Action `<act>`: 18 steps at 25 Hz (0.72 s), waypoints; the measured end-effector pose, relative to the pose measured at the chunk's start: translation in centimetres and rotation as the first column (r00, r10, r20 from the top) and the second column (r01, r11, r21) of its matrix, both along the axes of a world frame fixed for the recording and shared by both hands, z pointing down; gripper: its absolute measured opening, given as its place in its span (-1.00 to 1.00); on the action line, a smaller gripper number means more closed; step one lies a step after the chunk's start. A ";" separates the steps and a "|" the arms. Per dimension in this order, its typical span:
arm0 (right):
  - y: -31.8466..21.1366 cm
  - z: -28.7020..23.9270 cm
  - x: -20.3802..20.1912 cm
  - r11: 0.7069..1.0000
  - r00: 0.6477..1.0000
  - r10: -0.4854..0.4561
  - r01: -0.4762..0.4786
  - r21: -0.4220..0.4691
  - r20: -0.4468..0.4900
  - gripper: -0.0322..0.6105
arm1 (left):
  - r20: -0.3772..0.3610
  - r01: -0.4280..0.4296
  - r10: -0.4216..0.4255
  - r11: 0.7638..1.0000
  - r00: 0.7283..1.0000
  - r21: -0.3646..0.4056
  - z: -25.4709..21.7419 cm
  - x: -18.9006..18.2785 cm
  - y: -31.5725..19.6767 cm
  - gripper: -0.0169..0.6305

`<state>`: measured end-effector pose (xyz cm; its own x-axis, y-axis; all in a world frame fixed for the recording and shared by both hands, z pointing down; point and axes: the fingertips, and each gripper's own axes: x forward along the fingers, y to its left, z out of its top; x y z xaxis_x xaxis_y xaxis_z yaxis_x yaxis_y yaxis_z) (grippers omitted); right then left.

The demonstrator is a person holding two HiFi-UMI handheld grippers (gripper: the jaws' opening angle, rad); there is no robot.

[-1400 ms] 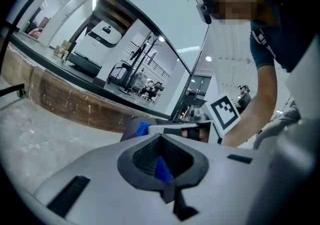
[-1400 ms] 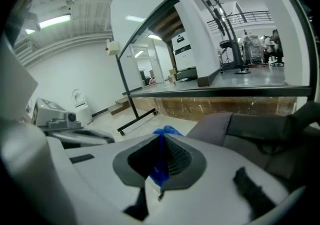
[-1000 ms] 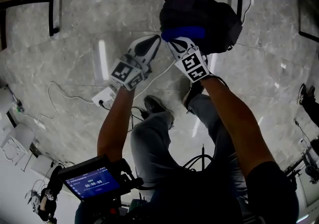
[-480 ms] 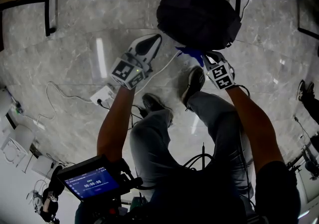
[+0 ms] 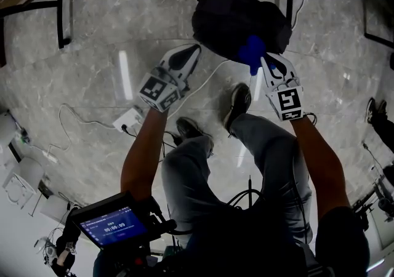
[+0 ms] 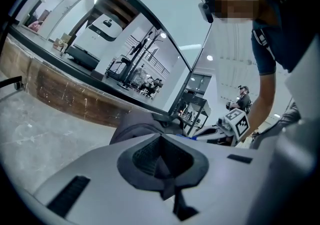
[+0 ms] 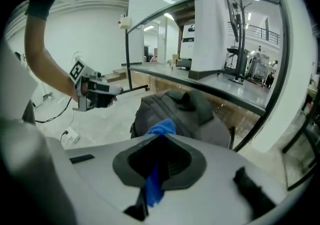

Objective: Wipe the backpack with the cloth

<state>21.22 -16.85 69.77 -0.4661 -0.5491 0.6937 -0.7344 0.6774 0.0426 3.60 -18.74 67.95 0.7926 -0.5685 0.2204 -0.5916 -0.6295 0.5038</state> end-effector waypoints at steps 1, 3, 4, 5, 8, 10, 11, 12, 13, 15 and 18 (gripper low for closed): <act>-0.5 -1.0 -0.1 1.000 1.000 0.003 -0.003 0.024 0.013 -0.85 | -0.001 0.001 -0.001 1.000 1.000 0.000 0.0 0.1 -0.1 -0.94; -1.8 -2.6 0.0 0.998 0.999 0.022 -0.024 0.063 0.039 -0.85 | -0.002 0.001 -0.001 1.000 1.000 0.002 -0.1 0.2 -0.4 -0.94; -2.4 -3.1 0.1 0.996 0.998 0.036 -0.040 0.078 0.051 -0.85 | -0.002 0.000 0.000 1.000 1.000 0.002 -0.1 0.3 -0.5 -0.94; -3.1 -3.6 0.3 0.994 0.997 0.049 -0.054 0.091 0.061 -0.85 | -0.002 -0.001 0.001 1.000 1.000 0.002 -0.2 0.4 -0.6 -0.94; -4.7 -6.1 0.1 0.989 0.994 0.059 -0.070 0.128 0.089 -0.85 | -0.010 -0.004 0.005 1.000 1.000 0.009 -1.6 0.8 -1.2 -0.94; -5.1 -8.7 -0.3 0.986 0.993 0.051 -0.067 0.150 0.109 -0.85 | -0.021 -0.006 0.006 1.000 1.000 0.022 -3.9 1.2 -1.6 -0.94; -5.0 -10.1 -0.6 0.985 0.992 0.048 -0.067 0.159 0.120 -0.85 | -0.029 -0.005 0.005 1.000 1.000 0.026 -5.1 1.4 -1.7 -0.94; -4.9 -11.4 -0.8 0.983 0.990 0.047 -0.069 0.169 0.134 -0.85 | -0.037 -0.003 0.004 1.000 0.999 0.031 -6.4 1.6 -1.8 -0.94; -4.8 -12.7 -1.0 0.981 0.988 0.047 -0.074 0.179 0.149 -0.85 | -0.044 -0.001 0.002 0.999 0.999 0.036 -7.7 1.8 -1.8 -0.94; -4.6 -15.6 -1.3 0.975 0.981 0.059 -0.097 0.201 0.186 -0.85 | -0.061 0.004 -0.001 0.999 0.998 0.054 -10.6 2.1 -2.0 -0.94; -4.4 -21.4 -1.4 0.961 0.964 0.087 -0.148 0.235 0.250 -0.85 | -0.083 0.020 -0.012 0.996 0.996 0.091 -16.5 2.3 -2.4 -0.94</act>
<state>19.84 -21.30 48.35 -0.5209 -0.7510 0.4059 -0.8176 0.5756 0.0158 5.93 -21.15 51.44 0.7966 -0.5959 0.1012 -0.5607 -0.6660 0.4919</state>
